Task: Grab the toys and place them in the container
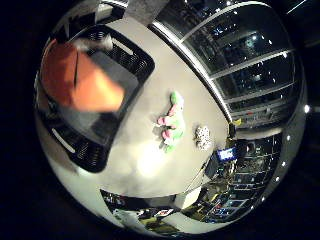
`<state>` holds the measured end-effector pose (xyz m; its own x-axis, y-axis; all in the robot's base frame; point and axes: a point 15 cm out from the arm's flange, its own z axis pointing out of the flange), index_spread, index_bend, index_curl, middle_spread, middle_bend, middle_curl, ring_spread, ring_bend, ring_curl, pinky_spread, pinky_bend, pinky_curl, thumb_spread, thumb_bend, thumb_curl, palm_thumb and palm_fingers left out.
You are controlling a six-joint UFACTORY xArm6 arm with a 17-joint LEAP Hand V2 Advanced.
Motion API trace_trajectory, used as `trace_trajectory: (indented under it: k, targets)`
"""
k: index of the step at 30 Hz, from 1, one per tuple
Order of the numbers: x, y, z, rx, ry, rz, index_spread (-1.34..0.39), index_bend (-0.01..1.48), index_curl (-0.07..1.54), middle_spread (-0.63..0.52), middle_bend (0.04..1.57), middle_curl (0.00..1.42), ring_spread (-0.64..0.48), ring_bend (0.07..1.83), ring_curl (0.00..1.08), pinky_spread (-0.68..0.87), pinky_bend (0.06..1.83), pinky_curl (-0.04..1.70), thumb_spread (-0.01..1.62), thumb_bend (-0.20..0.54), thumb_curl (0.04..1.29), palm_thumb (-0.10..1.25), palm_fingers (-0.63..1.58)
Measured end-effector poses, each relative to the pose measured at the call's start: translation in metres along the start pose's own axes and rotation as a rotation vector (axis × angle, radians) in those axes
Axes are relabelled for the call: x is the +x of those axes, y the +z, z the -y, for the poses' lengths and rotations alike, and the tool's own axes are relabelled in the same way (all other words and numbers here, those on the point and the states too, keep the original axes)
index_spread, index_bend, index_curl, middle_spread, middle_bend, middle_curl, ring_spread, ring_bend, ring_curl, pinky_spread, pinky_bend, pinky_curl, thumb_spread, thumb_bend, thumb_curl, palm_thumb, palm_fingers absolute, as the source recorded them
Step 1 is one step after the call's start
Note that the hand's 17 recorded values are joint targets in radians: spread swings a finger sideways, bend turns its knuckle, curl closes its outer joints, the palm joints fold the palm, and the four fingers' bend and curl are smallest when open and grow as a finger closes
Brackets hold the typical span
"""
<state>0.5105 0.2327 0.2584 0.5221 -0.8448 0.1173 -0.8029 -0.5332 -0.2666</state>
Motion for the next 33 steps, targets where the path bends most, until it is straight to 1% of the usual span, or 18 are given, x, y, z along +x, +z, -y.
trace_trajectory:
  k: [1, 2, 4, 7, 9, 13, 18, 23, 29, 33]
  targets:
    - [0.000, 0.002, -0.003, -0.017, -0.006, 0.001, -0.54, 0.18, 0.47, -0.10, 0.33, 0.38, -0.02, 0.45, 0.35, -0.02, 0.72, 0.53, 0.88, -0.066, 0.33, 0.82, -0.10]
    - [-0.001, 0.005, -0.009, -0.043, -0.019, 0.003, -0.52, 0.15, 0.43, -0.04, 0.27, 0.36, 0.05, 0.41, 0.32, 0.11, 0.69, 0.49, 0.87, -0.052, 0.33, 0.78, -0.12]
    - [0.000, 0.003, -0.013, -0.067, -0.046, 0.004, -0.50, 0.13, 0.38, 0.03, 0.21, 0.34, 0.14, 0.35, 0.30, 0.27, 0.65, 0.45, 0.86, -0.053, 0.32, 0.71, -0.10]
    - [0.009, -0.006, -0.012, -0.070, -0.059, 0.000, -0.49, 0.13, 0.33, 0.07, 0.18, 0.32, 0.18, 0.31, 0.28, 0.36, 0.62, 0.41, 0.86, -0.039, 0.32, 0.66, -0.09]
    - [0.026, -0.015, -0.016, -0.069, -0.047, -0.009, -0.48, 0.14, 0.30, 0.08, 0.18, 0.31, 0.19, 0.30, 0.28, 0.39, 0.61, 0.40, 0.86, -0.038, 0.32, 0.65, -0.08]
    - [0.063, -0.043, -0.019, -0.030, -0.012, -0.039, -0.45, 0.15, 0.28, 0.08, 0.18, 0.30, 0.20, 0.29, 0.28, 0.42, 0.58, 0.36, 0.86, -0.033, 0.32, 0.64, -0.03]
    - [0.136, -0.067, -0.052, -0.034, 0.090, -0.084, -0.42, 0.17, 0.28, 0.07, 0.20, 0.31, 0.19, 0.29, 0.27, 0.42, 0.55, 0.34, 0.87, -0.031, 0.33, 0.64, 0.03]
    - [0.222, -0.072, -0.119, -0.090, 0.202, -0.120, -0.41, 0.16, 0.28, 0.06, 0.19, 0.31, 0.17, 0.29, 0.27, 0.41, 0.54, 0.32, 0.88, -0.031, 0.33, 0.64, 0.05]
    - [0.297, -0.067, -0.198, -0.160, 0.320, -0.141, -0.40, 0.16, 0.27, 0.05, 0.20, 0.32, 0.17, 0.28, 0.27, 0.39, 0.52, 0.31, 0.89, -0.030, 0.32, 0.64, 0.06]
    - [0.335, -0.034, -0.253, -0.238, 0.405, -0.113, -0.40, 0.16, 0.27, 0.05, 0.20, 0.32, 0.17, 0.28, 0.27, 0.38, 0.51, 0.30, 0.92, -0.025, 0.32, 0.65, 0.07]
